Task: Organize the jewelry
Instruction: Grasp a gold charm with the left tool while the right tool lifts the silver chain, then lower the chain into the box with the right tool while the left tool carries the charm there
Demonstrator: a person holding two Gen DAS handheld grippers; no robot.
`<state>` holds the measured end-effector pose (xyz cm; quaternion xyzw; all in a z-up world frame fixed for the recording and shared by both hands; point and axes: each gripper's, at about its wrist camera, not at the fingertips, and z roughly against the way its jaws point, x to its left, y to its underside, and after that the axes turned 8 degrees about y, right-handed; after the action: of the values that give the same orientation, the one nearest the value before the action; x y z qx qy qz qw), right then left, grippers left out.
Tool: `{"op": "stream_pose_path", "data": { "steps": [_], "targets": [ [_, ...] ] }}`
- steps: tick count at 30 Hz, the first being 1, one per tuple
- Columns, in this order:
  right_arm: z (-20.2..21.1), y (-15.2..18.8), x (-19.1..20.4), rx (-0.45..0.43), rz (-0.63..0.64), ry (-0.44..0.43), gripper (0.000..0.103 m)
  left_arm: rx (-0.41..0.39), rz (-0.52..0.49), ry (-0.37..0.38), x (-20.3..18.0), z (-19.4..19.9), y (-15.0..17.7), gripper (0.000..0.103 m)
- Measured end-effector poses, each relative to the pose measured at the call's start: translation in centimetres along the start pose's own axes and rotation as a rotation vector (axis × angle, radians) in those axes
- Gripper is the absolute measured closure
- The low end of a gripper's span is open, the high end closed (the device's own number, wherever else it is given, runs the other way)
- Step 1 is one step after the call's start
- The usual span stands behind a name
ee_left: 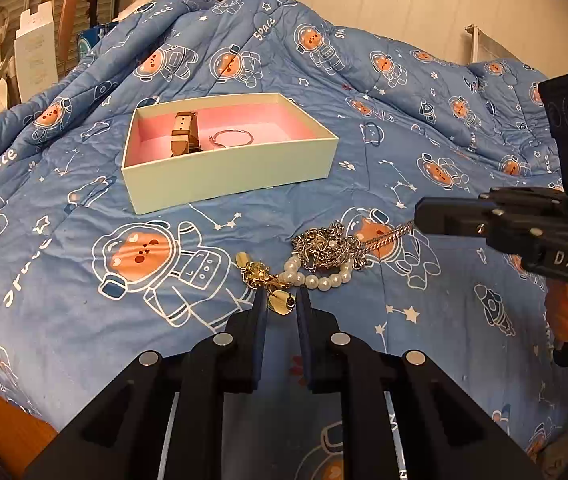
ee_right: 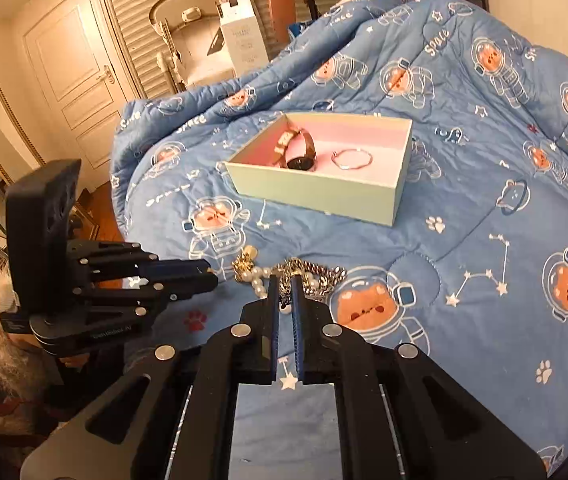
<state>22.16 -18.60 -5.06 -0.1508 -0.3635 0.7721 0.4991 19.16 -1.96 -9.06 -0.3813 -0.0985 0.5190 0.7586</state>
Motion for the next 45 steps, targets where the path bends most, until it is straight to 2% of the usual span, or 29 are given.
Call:
{"op": "stream_pose_path", "data": {
  "steps": [10,23,34,41,45],
  "targets": [
    [4.5,-6.0,1.5,-0.114,0.094,-0.001,0.097,-0.063,-0.010,-0.003,-0.2,2.9,-2.4,0.089],
    [8.0,-10.8,3.0,-0.167,0.133,-0.025,0.097,-0.108,-0.010,0.019,0.6,5.6,-6.3,0.089],
    [9.6,-14.3,3.4,-0.229,0.161,-0.025,0.097,-0.142,-0.012,0.031,1.2,6.7,-9.3,0.089],
    [10.3,-18.8,2.5,-0.291,0.166,0.009,0.097,-0.155,-0.031,0.036,1.5,6.7,-11.9,0.089],
    [9.6,-21.0,1.6,-0.293,0.167,0.039,0.097,-0.151,-0.043,0.039,1.7,5.9,-13.6,0.089]
  ]
}}
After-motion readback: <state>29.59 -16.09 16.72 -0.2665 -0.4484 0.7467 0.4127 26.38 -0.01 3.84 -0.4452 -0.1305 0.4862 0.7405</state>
